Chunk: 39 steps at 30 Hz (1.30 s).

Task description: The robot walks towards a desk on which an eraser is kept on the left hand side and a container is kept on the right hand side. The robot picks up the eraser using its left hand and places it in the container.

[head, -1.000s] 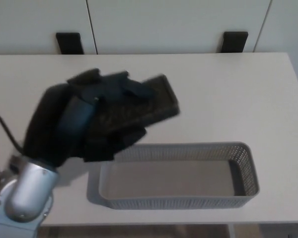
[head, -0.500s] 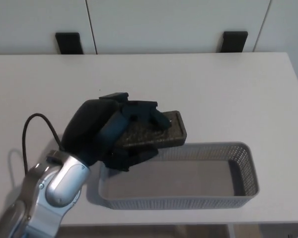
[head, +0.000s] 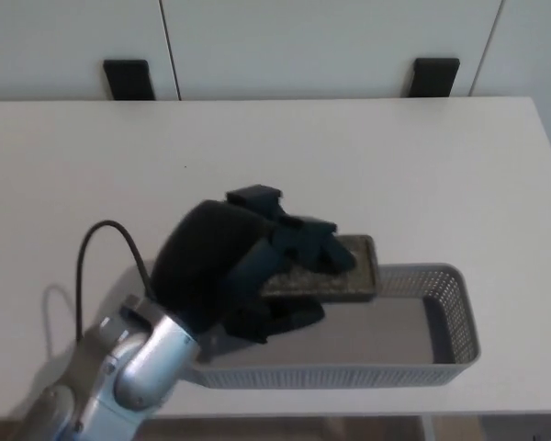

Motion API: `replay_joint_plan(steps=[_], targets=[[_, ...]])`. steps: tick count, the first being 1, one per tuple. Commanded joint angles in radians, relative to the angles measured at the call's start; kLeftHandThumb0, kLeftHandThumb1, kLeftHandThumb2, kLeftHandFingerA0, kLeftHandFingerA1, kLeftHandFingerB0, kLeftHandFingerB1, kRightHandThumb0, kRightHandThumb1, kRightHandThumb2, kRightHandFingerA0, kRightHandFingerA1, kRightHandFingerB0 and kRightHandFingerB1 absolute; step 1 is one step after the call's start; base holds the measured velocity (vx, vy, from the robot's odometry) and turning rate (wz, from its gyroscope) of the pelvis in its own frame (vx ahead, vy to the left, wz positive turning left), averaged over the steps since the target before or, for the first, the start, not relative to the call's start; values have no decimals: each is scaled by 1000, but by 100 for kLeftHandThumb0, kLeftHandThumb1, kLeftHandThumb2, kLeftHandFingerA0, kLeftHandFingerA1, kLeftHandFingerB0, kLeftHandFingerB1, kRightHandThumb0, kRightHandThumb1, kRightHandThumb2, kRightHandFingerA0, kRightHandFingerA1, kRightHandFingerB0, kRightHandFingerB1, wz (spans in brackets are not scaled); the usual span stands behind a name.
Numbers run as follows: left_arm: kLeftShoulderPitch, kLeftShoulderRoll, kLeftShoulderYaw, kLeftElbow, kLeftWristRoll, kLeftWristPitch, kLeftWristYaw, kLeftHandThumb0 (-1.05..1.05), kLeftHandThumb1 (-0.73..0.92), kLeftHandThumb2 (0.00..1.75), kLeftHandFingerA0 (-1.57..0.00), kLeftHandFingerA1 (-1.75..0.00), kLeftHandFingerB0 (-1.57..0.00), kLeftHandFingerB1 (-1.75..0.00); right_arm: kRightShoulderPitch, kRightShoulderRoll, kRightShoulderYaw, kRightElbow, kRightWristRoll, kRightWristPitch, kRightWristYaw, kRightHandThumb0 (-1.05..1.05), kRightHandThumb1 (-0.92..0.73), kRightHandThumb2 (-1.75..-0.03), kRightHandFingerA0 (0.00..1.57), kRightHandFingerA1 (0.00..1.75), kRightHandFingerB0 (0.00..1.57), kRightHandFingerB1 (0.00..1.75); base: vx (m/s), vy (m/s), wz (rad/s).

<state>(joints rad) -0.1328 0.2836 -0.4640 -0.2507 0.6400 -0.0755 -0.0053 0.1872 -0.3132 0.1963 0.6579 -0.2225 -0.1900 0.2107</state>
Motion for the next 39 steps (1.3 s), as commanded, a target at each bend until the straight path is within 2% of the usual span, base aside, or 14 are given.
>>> replay_joint_plan(steps=[1, 14, 15, 16, 17, 18, 24, 26, 30, 31, 33, 34, 38, 39], targets=[[33, 9, -28, -59, 66, -45, -6, -33, 69, 66, -95, -165, -84, -57, -4, -16, 2, -12, -17, 18, -1, -44, -61, -58, 68, 53, 47, 43, 0, 0, 0], [19, -6, -5, 12, 51, -43, 3, -27, 70, 64, -92, -166, -78, -50, -3, -18, 2, -14, -28, 20, -9, -44, -60, -58, 69, 54, 47, 43, 0, 0, 0], [17, -3, -2, 16, 61, -37, 0, -42, 62, 59, -86, -98, -53, -38, -4, -21, 5, -14, -33, 16, -8, -44, -61, -58, 70, 54, 47, 43, 0, 0, 0], [-4, 32, -10, 8, 94, -4, -76, -73, 52, 84, -21, -47, -5, -34, -12, -17, 3, -11, -30, 20, -8, -43, -60, -58, 68, 53, 47, 43, 0, 0, 0], [-7, 51, -18, -20, 128, 58, -159, -88, 57, 91, 0, 0, 0, -14, -14, -14, 2, -8, -28, 16, -7, -43, -60, -58, 67, 53, 47, 44, 0, 0, 0], [-7, 60, -21, -26, 143, 68, -175, -86, 62, 65, 0, 0, 0, 0, -13, -15, 2, -8, -28, 13, -5, -43, -60, -58, 66, 53, 47, 44, 0, 0, 0], [-20, 75, -29, -45, 172, 109, -249, -96, 72, 62, 0, 0, 0, 0, -13, -24, 1, -22, -28, 12, 4, -44, -60, -58, 66, 52, 45, 43, 0, 0, 0], [-18, 79, -34, -47, 197, 104, -245, -104, 65, 103, 0, 0, 0, -11, -21, -25, 6, -15, -36, 11, 1, -42, -60, -58, 66, 52, 45, 43, 0, 0, 0], [-5, 81, -36, -70, 210, 109, -264, -104, 67, 105, 0, 0, 0, -11, -15, -22, 5, -22, -34, 26, 2, -42, -60, -58, 69, 53, 46, 43, 0, 0, 0], [1, 78, -34, -79, 208, 108, -265, -98, 80, 65, 0, 0, 0, 0, -15, -24, 7, -22, -38, 26, 1, -43, -60, -58, 69, 53, 46, 43, 0, 0, 0], [10, 79, -26, -94, 203, 102, -267, -98, 82, 66, 0, 0, 0, 0, -20, -23, 9, -14, -40, 23, 0, -43, -60, -58, 70, 54, 46, 43, 0, 0, 0], [30, 83, -5, -123, 170, 74, -247, -100, 65, 104, 0, 0, 0, -12, -25, -21, 9, -17, -38, 33, 4, -43, -60, -58, 69, 53, 46, 43, 0, 0, 0], [97, 101, 82, -269, 9, 46, -299, -86, 59, 102, -1, -12, -1, -24, -37, -28, 9, -22, -34, 32, 21, -44, -60, -57, 68, 53, 49, 44, 0, 0, 0], [119, 108, 112, -324, -62, 63, -344, -89, 78, 64, -6, -24, -6, -28, -38, -30, 8, -25, -33, 36, 23, -43, -60, -57, 68, 53, 49, 44, 0, 0, 0]])
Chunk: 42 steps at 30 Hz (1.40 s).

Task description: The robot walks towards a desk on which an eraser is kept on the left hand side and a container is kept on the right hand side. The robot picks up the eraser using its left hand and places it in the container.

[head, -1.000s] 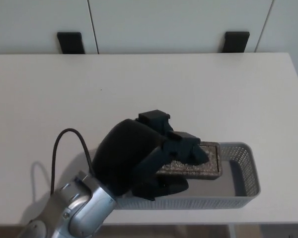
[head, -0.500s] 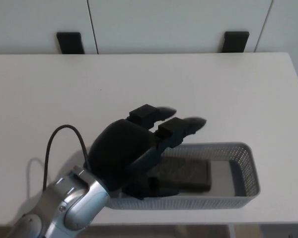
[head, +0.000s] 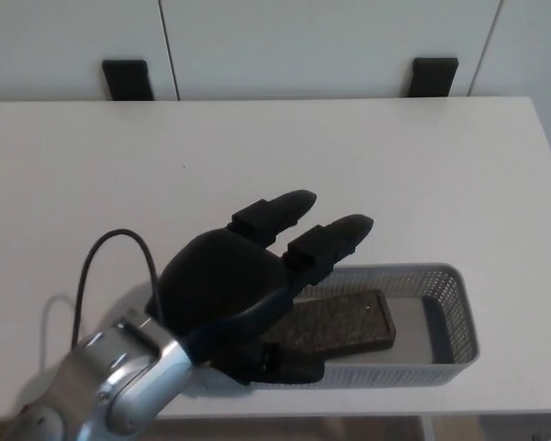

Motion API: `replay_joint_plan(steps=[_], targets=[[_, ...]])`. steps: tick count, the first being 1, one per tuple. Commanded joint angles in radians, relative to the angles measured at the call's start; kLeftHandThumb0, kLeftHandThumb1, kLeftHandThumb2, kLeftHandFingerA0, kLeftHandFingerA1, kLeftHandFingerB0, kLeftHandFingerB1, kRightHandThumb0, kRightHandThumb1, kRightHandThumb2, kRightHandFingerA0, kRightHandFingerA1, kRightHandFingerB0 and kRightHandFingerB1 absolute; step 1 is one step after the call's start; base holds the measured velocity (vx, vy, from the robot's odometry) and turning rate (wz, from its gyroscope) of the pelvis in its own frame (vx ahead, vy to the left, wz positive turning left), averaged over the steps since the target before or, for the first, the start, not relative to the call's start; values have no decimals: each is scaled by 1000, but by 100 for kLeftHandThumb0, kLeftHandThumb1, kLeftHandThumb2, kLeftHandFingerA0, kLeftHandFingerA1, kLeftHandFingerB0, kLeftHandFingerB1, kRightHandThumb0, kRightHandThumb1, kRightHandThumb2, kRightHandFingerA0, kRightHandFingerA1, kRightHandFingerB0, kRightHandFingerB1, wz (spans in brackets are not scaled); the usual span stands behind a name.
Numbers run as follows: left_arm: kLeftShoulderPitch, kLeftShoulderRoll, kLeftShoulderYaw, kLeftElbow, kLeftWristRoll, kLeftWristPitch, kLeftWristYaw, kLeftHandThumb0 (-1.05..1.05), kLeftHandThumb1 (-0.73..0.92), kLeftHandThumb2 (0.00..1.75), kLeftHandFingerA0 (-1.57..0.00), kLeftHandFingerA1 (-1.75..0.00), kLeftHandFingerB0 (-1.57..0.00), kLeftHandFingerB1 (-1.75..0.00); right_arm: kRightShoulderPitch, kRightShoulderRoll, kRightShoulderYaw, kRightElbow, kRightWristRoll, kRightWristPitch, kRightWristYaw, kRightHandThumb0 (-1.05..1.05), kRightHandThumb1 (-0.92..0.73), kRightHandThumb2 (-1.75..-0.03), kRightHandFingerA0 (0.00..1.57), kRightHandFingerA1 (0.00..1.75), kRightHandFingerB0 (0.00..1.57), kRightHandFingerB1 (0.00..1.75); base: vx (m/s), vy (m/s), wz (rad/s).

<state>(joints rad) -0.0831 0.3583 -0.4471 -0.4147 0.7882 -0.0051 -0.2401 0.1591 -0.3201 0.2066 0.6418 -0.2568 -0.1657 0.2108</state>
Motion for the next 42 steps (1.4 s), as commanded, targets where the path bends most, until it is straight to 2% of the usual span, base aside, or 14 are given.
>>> replay_joint_plan(steps=[1, 2, 7, 8, 9, 13, 14, 15, 32, 36, 37, 40, 41, 42], targets=[[97, 48, 141, -226, -343, 20, -178, -89, 64, 101, -13, -34, 0, -38, -8, -25, -2, -15, 3, 14, 29, -43, -60, -57, 69, 53, 48, 44, 0, 0, 0], [110, 57, 183, -264, -473, 43, -230, -81, 76, 64, -18, -27, -19, -29, -11, -26, 0, -15, 0, 16, 29, -42, -60, -57, 68, 53, 48, 43, 0, 0, 0], [184, 121, 405, -346, -1062, 106, -432, -82, 81, 65, -31, -31, -38, -33, -31, -22, -2, 1, 7, 36, 42, -42, -59, -57, 63, 51, 47, 43, 0, 0, 0], [195, 198, 493, -319, -1311, 100, -577, -90, 79, 116, -24, -42, -35, -47, -35, -19, -3, 6, 10, 34, 43, -42, -58, -57, 64, 53, 47, 44, 0, 0, 0], [206, 233, 535, -304, -1445, 102, -662, -85, 92, 70, -35, -32, -43, -34, -34, -19, -4, 8, 11, 32, 42, -42, -58, -57, 64, 53, 47, 44, 0, 0, 0], [286, 281, 647, -276, -1680, 121, -842, -78, 89, 68, -47, -35, -50, -35, -29, -23, 4, 5, -4, 36, 36, -40, -59, -58, 64, 51, 48, 43, 0, 0, 0], [310, 304, 694, -265, -1738, 157, -911, -81, 76, 114, -40, -49, -43, -49, -30, -21, 6, 9, -8, 35, 30, -39, -59, -57, 65, 52, 49, 44, 0, 0, 0], [323, 306, 723, -250, -1769, 181, -943, -93, 92, 74, -65, -42, -57, -38, -29, -20, 7, 8, -10, 32, 27, -39, -59, -57, 67, 53, 49, 44, 0, 0, 0], [607, 214, 1270, 38, -2182, 485, -1134, -101, 89, 71, -121, -57, -90, -46, -47, -17, 4, 22, -12, 34, 22, -42, -59, -57, 69, 54, 52, 45, 0, 0, 0], [597, 234, 1367, 86, -2232, 514, -1130, -105, 74, 120, -116, -74, -93, -55, -56, -17, 6, 32, -19, 36, 17, -42, -59, -57, 71, 54, 53, 45, 0, 0, 0], [574, 265, 1381, 117, -2220, 552, -1185, -97, 89, 68, -116, -62, -96, -48, -52, -17, 5, 30, -17, 35, 18, -41, -59, -57, 70, 54, 54, 45, 0, 0, 0], [588, 341, 1430, 172, -2190, 662, -1284, -105, 59, 115, -108, -62, -81, -48, -48, -17, 7, 32, -19, 33, 16, -41, -59, -57, 70, 53, 53, 44, 0, 0, 0], [572, 404, 1417, 194, -2161, 692, -1351, -105, 85, 68, -96, -58, -82, -44, -49, -15, 7, 41, -17, 29, 18, -41, -59, -57, 69, 53, 53, 45, 0, 0, 0], [562, 441, 1424, 214, -2124, 692, -1374, -104, 58, 120, -89, -69, -65, -45, -48, -12, 5, 45, -12, 26, 20, -40, -59, -57, 67, 53, 52, 45, 0, 0, 0]])
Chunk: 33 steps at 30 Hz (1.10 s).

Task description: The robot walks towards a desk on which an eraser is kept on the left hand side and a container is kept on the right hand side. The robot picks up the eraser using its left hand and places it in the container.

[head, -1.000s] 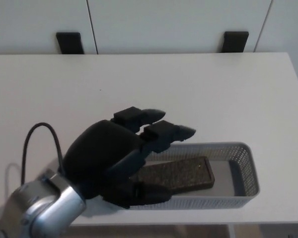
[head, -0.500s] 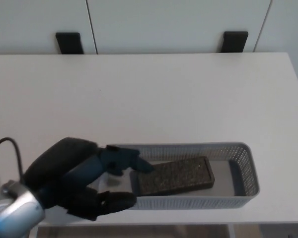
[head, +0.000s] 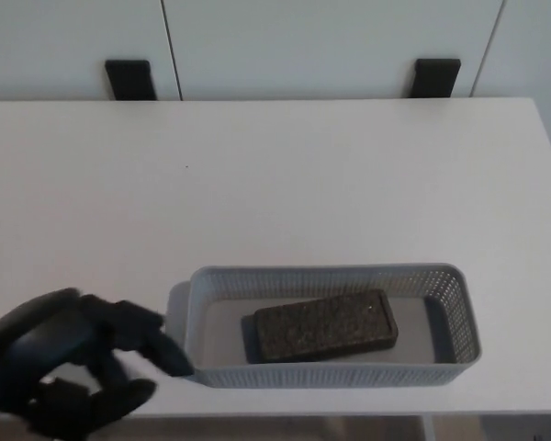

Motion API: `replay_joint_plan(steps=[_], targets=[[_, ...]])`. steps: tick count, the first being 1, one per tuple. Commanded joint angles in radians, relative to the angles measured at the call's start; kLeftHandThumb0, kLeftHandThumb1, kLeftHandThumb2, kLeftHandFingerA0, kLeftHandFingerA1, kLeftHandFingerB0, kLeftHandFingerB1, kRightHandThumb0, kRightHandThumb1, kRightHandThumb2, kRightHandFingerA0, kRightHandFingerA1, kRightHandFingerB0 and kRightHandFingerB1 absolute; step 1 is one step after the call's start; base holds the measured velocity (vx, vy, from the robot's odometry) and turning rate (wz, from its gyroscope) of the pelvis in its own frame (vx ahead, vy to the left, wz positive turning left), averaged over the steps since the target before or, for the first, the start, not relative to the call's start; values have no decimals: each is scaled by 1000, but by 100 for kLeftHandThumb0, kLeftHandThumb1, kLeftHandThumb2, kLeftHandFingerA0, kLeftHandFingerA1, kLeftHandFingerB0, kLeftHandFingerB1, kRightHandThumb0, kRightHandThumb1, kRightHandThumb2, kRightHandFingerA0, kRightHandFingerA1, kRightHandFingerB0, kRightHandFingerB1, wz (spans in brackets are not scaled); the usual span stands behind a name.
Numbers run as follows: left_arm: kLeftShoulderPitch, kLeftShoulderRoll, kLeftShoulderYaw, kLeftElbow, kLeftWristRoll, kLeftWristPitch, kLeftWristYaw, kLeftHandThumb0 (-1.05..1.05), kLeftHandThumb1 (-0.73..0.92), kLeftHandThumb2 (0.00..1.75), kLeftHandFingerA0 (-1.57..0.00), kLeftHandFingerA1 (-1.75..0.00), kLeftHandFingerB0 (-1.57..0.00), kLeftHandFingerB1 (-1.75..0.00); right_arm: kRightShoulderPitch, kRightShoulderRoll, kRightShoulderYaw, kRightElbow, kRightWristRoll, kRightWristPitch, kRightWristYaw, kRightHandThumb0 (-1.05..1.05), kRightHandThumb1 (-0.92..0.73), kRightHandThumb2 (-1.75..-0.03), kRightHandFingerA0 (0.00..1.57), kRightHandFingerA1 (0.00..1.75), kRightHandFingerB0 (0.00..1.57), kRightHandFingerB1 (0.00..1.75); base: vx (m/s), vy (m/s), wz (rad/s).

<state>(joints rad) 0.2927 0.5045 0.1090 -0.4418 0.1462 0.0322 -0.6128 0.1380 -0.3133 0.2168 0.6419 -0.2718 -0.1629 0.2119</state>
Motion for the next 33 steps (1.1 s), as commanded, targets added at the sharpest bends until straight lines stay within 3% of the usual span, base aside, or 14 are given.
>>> replay_joint_plan(steps=[1, 2, 6, 7, 10, 11, 12, 13, 15, 16, 17, 18, 31, 33], targets=[[201, 310, 874, 253, -1467, 669, -1002, -105, 60, 111, -96, -78, -77, -53, -25, -18, -4, 48, 2, 16, 16, -40, -59, -57, 68, 53, 53, 45, 0, 0, 0], [200, 307, 843, 262, -1482, 671, -1002, -105, 62, 109, -90, -97, -73, -52, -23, -17, -3, 51, 2, 14, 15, -40, -59, -57, 68, 53, 53, 45, 0, 0, 0], [191, 330, 796, 305, -1502, 706, -1002, -95, 62, 113, -86, -75, -61, -51, -32, -19, -2, 42, -1, 24, 17, -40, -59, -57, 69, 52, 54, 44, 0, 0, 0], [185, 321, 795, 317, -1489, 698, -1002, -104, 87, 68, -99, -81, -81, -46, -34, -20, -3, 42, 0, 25, 18, -40, -59, -57, 68, 52, 53, 44, 0, 0, 0], [192, 260, 739, 306, -1532, 735, -1002, -105, 89, 69, -95, -99, -79, -47, -27, -22, -2, 38, -2, 22, 15, -41, -59, -57, 69, 53, 53, 44, 0, 0, 0], [222, 139, 721, 277, -1465, 616, -995, -103, 71, 125, -103, -98, -93, -57, -25, -23, 2, 40, -9, 19, 10, -41, -59, -57, 69, 52, 54, 44, 0, 0, 0], [240, 38, 654, 284, -1404, 554, -985, -84, 75, 118, -95, -63, -81, -59, -25, -20, 3, 40, -8, 24, 11, -41, -60, -57, 67, 52, 53, 44, 0, 0, 0], [261, 127, 513, 334, -1321, 556, -1000, -86, 83, 66, -97, -49, -77, -43, -24, -15, -2, 46, 1, 20, 13, -40, -59, -57, 68, 53, 54, 45, 0, 0, 0], [282, 257, 371, 396, -1196, 496, -1002, -76, 80, 66, -78, -46, -66, -41, -24, -12, 0, 55, -2, 20, 9, -41, -59, -57, 69, 53, 54, 44, 0, 0, 0], [256, 252, 311, 435, -1147, 335, -1002, -63, 81, 115, -72, -63, -46, -53, -22, -12, 2, 53, -4, 23, 9, -42, -59, -57, 69, 53, 53, 44, 0, 0, 0], [227, 221, 281, 466, -1139, 208, -1002, -63, 81, 115, -72, -63, -46, -53, -20, -12, 3, 52, -4, 25, 9, -42, -59, -57, 69, 53, 53, 44, 0, 0, 0], [231, 249, 266, 481, -936, 166, -1002, -79, 85, 67, -87, -46, -71, -42, -17, -12, 2, 44, -3, 29, 11, -42, -59, -57, 69, 53, 53, 44, 0, 0, 0], [176, 256, -69, 567, -197, -140, -576, -84, 88, 67, -89, -47, -81, -45, 14, -14, 5, 52, -3, 1, -2, -40, -60, -57, 68, 52, 55, 45, 0, 0, 0], [143, 238, -138, 604, -87, -173, -447, -82, 90, 68, -73, -42, -68, -41, 22, -13, 9, 54, -8, -4, -7, -42, -45, -87, 65, 67, 43, 56, 0, 0, 0]])
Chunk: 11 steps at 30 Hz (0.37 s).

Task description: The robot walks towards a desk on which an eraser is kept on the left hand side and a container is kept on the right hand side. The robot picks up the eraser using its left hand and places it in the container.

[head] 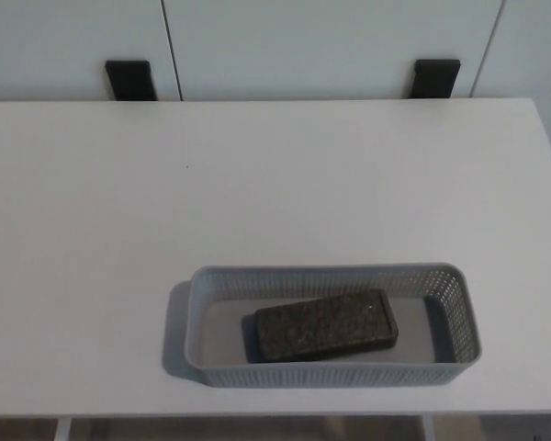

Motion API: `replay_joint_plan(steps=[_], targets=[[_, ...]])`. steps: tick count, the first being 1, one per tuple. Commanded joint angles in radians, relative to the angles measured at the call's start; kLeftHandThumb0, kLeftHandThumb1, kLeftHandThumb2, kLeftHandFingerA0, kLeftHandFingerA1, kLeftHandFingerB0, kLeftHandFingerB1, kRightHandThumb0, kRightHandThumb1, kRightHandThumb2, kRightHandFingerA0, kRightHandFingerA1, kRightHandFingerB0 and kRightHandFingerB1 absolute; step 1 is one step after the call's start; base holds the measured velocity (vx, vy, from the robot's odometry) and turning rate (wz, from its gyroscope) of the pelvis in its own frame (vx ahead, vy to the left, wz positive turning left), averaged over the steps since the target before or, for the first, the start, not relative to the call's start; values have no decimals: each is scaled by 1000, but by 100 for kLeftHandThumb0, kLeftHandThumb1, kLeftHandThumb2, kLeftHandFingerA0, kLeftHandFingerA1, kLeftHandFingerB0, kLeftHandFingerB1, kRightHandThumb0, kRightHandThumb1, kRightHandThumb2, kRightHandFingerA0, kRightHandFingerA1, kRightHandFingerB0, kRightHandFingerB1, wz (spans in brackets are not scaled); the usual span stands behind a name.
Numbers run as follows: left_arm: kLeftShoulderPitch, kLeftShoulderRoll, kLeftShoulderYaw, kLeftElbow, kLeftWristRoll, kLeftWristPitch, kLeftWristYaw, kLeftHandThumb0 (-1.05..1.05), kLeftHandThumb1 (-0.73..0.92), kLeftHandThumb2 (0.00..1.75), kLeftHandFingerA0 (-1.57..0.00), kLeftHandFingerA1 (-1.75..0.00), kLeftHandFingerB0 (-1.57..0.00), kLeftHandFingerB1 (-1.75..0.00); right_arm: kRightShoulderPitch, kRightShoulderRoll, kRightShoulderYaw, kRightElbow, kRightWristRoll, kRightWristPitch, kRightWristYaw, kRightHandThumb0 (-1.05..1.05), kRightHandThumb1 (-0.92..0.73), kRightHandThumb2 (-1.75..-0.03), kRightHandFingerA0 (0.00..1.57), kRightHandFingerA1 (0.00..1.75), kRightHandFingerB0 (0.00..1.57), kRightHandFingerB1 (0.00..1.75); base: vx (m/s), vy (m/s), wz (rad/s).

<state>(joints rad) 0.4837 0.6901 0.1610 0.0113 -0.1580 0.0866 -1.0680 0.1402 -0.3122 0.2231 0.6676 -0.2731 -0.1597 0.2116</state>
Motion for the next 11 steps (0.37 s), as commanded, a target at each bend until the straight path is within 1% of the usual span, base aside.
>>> replay_joint_plan(steps=[1, 2, 3, 4, 5, 6, 7, 8, 9, 10, 11], targets=[[-75, 34, -226, 190, 259, -250, 64, -84, 90, 69, -59, -39, -57, -38, 22, -9, 3, 31, -3, -1, -4, -42, -59, -57, 67, 52, 55, 45, 0, 0, 0], [-94, 24, -252, 219, 295, -265, 104, -89, 81, 115, -44, -49, -40, -45, 23, -7, 5, 35, -3, -2, -3, -42, -59, -57, 67, 52, 55, 45, 0, 0, 0], [-134, 3, -306, 291, 373, -290, 197, -79, 90, 69, -37, -32, -42, -33, 30, -3, 6, 38, -1, -3, -5, -41, -59, -57, 67, 52, 54, 45, 0, 0, 0], [-166, -9, -349, 342, 447, -327, 289, -78, 79, 112, -22, -43, -26, -44, 38, -1, 4, 33, 4, -6, -6, -41, -58, -57, 67, 53, 54, 45, 0, 0, 0], [-194, -32, -379, 386, 483, -327, 354, -83, 82, 110, -29, -45, -28, -43, 44, 0, 2, 27, 6, -10, -9, -41, -59, -57, 66, 53, 53, 45, 0, 0, 0], [-215, -54, -400, 414, 506, -302, 411, -79, 78, 110, -37, -50, -27, -44, 47, -1, 1, 26, 4, -13, -16, -41, -59, -57, 67, 53, 51, 44, 0, 0, 0], [-242, -85, -428, 456, 538, -267, 489, -74, 75, 110, -39, -54, -20, -43, 52, 0, 2, 30, -1, -23, -29, -42, -59, -57, 67, 54, 49, 44, 0, 0, 0], [-256, -104, -442, 487, 539, -250, 514, -85, 80, 79, -38, -39, -29, -35, 59, 1, 1, 32, 0, -31, -35, -42, -59, -57, 66, 54, 48, 44, 0, 0, 0], [-266, -111, -448, 503, 535, -243, 527, -85, 80, 79, -38, -39, -29, -35, 60, 3, -1, 32, 2, -32, -37, -42, -59, -57, 66, 54, 48, 44, 0, 0, 0], [-271, -121, -464, 514, 551, -218, 563, -80, 91, 68, -36, -36, -31, -30, 62, 4, 0, 38, -1, -34, -43, -43, -60, -57, 66, 54, 47, 44, 0, 0, 0], [-274, -133, -469, 533, 559, -217, 601, -82, 91, 68, -31, -37, -29, -30, 64, 5, 0, 41, -1, -42, -47, -44, -59, -57, 64, 54, 46, 44, 0, 0, 0]])
